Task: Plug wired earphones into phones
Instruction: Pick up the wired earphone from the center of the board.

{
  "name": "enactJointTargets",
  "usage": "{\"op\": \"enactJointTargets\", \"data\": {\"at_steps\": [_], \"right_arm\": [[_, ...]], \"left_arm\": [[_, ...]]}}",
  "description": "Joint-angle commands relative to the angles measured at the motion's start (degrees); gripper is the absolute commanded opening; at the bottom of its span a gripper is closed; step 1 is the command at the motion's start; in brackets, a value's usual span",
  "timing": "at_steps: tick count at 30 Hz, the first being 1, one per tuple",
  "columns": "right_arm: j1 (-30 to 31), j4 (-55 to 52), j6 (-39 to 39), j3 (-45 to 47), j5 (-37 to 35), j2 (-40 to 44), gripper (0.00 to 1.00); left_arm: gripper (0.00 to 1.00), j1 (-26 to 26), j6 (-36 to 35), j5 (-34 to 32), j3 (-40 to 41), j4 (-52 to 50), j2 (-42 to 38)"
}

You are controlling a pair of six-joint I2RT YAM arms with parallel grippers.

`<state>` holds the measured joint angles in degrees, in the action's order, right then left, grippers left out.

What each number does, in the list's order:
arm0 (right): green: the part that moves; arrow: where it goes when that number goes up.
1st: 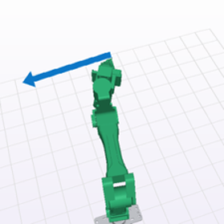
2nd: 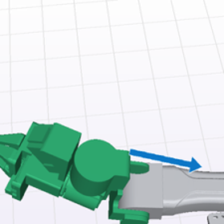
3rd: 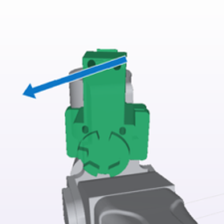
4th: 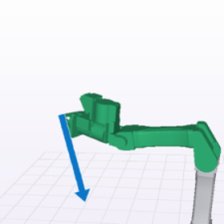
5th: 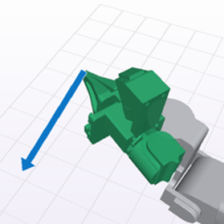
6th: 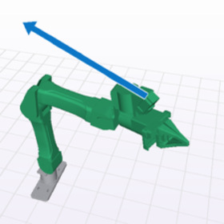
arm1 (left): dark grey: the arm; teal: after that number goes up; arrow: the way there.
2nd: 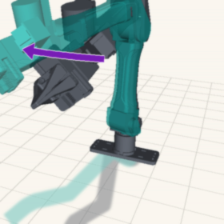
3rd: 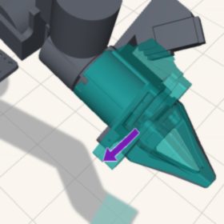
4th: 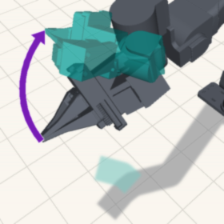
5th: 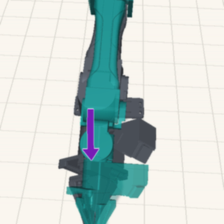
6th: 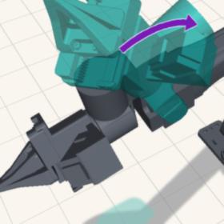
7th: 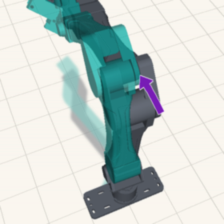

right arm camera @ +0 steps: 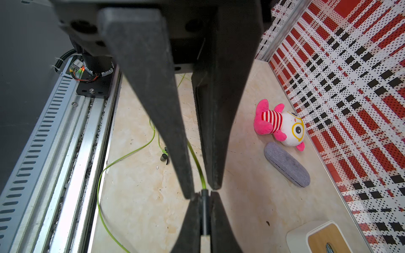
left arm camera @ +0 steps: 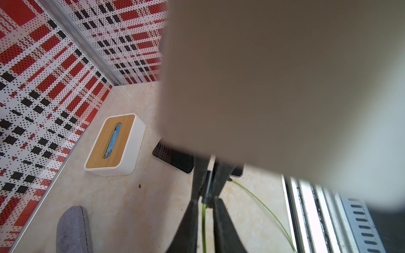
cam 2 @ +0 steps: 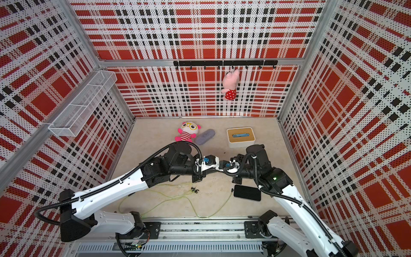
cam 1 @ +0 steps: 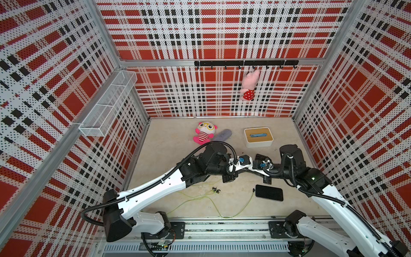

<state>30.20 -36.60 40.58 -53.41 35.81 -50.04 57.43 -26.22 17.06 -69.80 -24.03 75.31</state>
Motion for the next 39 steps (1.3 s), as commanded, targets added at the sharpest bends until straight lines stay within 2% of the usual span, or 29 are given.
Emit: {"op": "enactJointTargets", "data": {"at_steps": [1,4,6,13,17,23,26,31,33,35,38,39], "right_arm": [[0.6,1.9,1.0,-0.9,2.8,0.6,0.00],[0.6,1.6,1.1,-1.0,3.1,0.7,0.00],[0.6,2.7,0.2,-0.7,3.6,1.0,0.00],[0.6,3.1,0.3,-0.3,4.2,1.6,0.00],[0.6,5.1,-1.2,0.3,4.9,2.6,0.00],[0.6,7.3,-3.0,1.3,5.9,3.5,0.00],[0.6,8.6,-4.3,1.8,6.3,4.2,0.00],[0.6,9.1,-5.9,2.0,5.3,4.6,0.00],[0.6,9.1,-6.3,1.9,4.9,4.9,0.14],[0.6,9.2,-7.0,1.7,3.5,4.9,0.54],[0.6,8.4,-6.0,1.2,-0.7,5.5,0.86],[0.6,8.0,-4.9,1.3,-3.2,5.8,0.93]], "left_arm": [[0.20,0.9,-1.3,-1.5,-0.3,-1.4,0.9],[0.12,0.9,-1.6,-1.4,-0.4,-1.6,0.9],[0.11,0.9,-1.9,-1.6,-0.4,-2.1,1.2],[0.18,1.0,-2.4,-2.3,0.0,-3.0,1.1],[0.10,1.0,-2.4,-1.5,0.1,-3.1,0.8],[0.07,1.0,-1.0,0.2,0.4,-2.7,0.2],[0.00,0.9,-0.5,0.5,1.4,-1.8,-0.8],[0.00,0.2,1.1,2.1,3.1,0.8,-3.0],[0.00,-0.4,1.9,2.7,4.0,2.2,-3.9],[0.00,-1.3,3.7,3.3,5.1,4.3,-4.8],[0.00,-3.4,8.7,4.6,8.2,10.3,-6.7],[0.00,-4.4,10.8,5.1,9.6,12.6,-7.3]]}}
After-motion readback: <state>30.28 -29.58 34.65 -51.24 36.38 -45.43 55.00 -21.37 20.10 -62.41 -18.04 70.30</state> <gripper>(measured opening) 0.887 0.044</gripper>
